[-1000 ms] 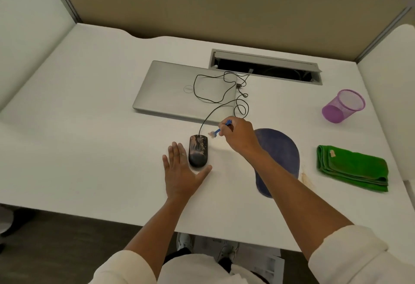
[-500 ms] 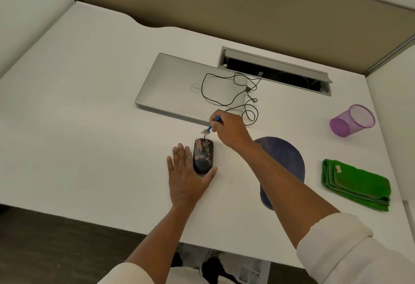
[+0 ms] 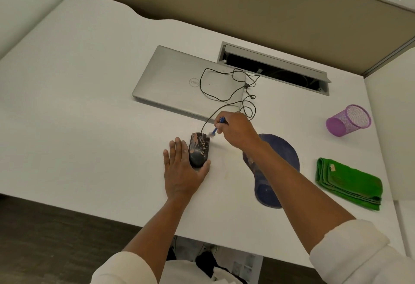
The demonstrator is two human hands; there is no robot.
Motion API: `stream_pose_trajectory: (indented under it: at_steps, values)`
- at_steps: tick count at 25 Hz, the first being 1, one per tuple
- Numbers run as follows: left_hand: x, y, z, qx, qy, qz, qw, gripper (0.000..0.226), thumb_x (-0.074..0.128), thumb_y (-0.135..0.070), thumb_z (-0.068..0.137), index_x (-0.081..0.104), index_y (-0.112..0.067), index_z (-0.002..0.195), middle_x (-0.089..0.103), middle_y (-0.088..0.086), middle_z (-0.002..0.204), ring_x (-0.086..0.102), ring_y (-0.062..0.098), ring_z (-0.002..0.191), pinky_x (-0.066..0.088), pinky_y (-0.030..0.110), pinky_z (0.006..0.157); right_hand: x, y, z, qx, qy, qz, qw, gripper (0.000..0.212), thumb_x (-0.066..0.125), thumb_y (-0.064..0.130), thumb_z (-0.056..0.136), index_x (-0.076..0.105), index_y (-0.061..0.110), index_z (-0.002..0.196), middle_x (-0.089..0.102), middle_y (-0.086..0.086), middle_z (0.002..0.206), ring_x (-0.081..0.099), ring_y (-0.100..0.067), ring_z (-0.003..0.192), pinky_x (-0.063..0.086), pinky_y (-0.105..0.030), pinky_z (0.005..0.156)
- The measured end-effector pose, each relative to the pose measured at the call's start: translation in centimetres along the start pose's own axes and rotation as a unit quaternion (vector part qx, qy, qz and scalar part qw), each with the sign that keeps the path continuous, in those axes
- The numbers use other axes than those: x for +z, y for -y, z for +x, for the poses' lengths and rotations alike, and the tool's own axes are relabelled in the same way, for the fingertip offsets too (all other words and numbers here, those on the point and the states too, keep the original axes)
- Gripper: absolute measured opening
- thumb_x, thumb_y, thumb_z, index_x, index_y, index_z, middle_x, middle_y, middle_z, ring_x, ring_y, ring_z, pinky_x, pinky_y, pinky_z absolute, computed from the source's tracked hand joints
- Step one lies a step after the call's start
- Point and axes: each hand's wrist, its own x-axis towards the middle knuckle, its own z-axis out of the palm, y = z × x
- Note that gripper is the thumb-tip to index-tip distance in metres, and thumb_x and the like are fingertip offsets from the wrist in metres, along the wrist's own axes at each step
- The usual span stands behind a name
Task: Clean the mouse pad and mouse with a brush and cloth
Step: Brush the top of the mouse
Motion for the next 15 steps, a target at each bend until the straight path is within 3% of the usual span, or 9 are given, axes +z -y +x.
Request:
stream_pose_trajectory:
  at_steps: [3, 8, 11, 15]
  values:
    - [0.0, 0.0, 0.0, -0.001, -0.002, 0.000, 1.000, 0.105, 0.039, -0.077, 0.085, 0.025, -0.003, 0.159, 0.016, 0.013, 0.169, 0.006, 0.024, 0.158, 0.001, 0.043, 0.128, 0.5, 0.7, 0.3, -0.006, -0.001, 0.019, 1.000, 0.013, 0.057, 0.016, 0.088, 0.069, 0.022, 0.088, 0.068, -0.003, 0.085, 0.060, -0.016, 0.077, 0.041, -0.024, 0.059]
    - [-0.1, -0.2, -0.1, -0.003, -0.006, 0.000, 1.000, 0.105, 0.038, -0.076, 0.084, 0.025, -0.003, 0.159, 0.016, 0.014, 0.169, 0.008, 0.025, 0.158, 0.000, 0.042, 0.128, 0.6, 0.0, -0.4, -0.011, 0.044, -0.007, 0.999, 0.015, 0.056, 0.014, 0.090, 0.070, 0.016, 0.085, 0.071, -0.003, 0.083, 0.066, -0.016, 0.080, 0.055, -0.034, 0.072]
    - [-0.1, -0.1, -0.1, -0.002, -0.004, 0.000, 1.000, 0.105, 0.038, -0.076, 0.084, 0.025, -0.003, 0.159, 0.016, 0.014, 0.169, 0.008, 0.025, 0.158, 0.000, 0.042, 0.128, -0.1, 0.3, -0.3, -0.015, 0.007, 0.012, 1.000, 0.017, 0.055, 0.014, 0.091, 0.071, 0.020, 0.090, 0.066, -0.001, 0.084, 0.058, -0.008, 0.078, 0.044, -0.020, 0.063]
    - [-0.1, -0.2, 0.0, 0.000, -0.002, 0.000, 1.000, 0.105, 0.038, -0.076, 0.084, 0.024, -0.004, 0.159, 0.015, 0.013, 0.169, 0.006, 0.025, 0.158, 0.000, 0.043, 0.128, 1.6, 0.5, -0.8, -0.032, 0.053, -0.025, 0.998, 0.018, 0.054, 0.022, 0.093, 0.070, 0.031, 0.093, 0.068, -0.004, 0.093, 0.056, -0.014, 0.088, 0.042, -0.025, 0.065]
